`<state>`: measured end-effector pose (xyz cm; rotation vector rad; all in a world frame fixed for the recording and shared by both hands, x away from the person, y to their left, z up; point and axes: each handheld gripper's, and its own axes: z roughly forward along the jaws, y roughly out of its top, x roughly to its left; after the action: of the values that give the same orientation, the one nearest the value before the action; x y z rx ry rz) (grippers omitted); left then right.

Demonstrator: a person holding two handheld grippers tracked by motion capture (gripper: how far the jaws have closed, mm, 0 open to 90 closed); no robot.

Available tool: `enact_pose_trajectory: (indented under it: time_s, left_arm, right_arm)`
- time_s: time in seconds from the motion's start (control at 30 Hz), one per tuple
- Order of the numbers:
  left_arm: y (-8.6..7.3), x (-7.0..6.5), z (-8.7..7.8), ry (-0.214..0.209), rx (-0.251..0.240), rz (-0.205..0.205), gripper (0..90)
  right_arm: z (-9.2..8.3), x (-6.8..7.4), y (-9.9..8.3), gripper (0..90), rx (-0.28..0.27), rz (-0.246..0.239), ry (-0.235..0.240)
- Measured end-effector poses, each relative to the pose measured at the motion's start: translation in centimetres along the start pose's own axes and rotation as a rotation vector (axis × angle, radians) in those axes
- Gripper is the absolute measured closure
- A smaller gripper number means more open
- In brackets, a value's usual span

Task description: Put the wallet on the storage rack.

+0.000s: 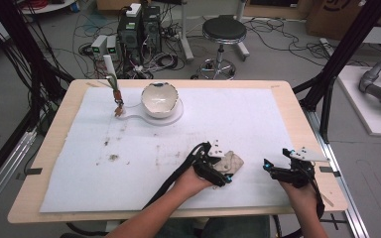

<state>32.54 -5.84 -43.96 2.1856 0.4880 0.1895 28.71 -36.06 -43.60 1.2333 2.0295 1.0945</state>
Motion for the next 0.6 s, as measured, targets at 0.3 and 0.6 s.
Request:
enact_pose_trajectory:
  time_s: [0.3,0.6]
  left_arm:
    - [-0.2,-0.2,0.7,0.009,0.028,-0.019,14.1]
    - [-0.7,-0.9,1.4,0.026,0.063,-0.024,14.0]
  right_arm:
    - [0.2,0.0,0.1,15.0,-0.001,-0.007,0.004]
    - [0.2,0.1,0.1,15.0,0.002,-0.009,0.001]
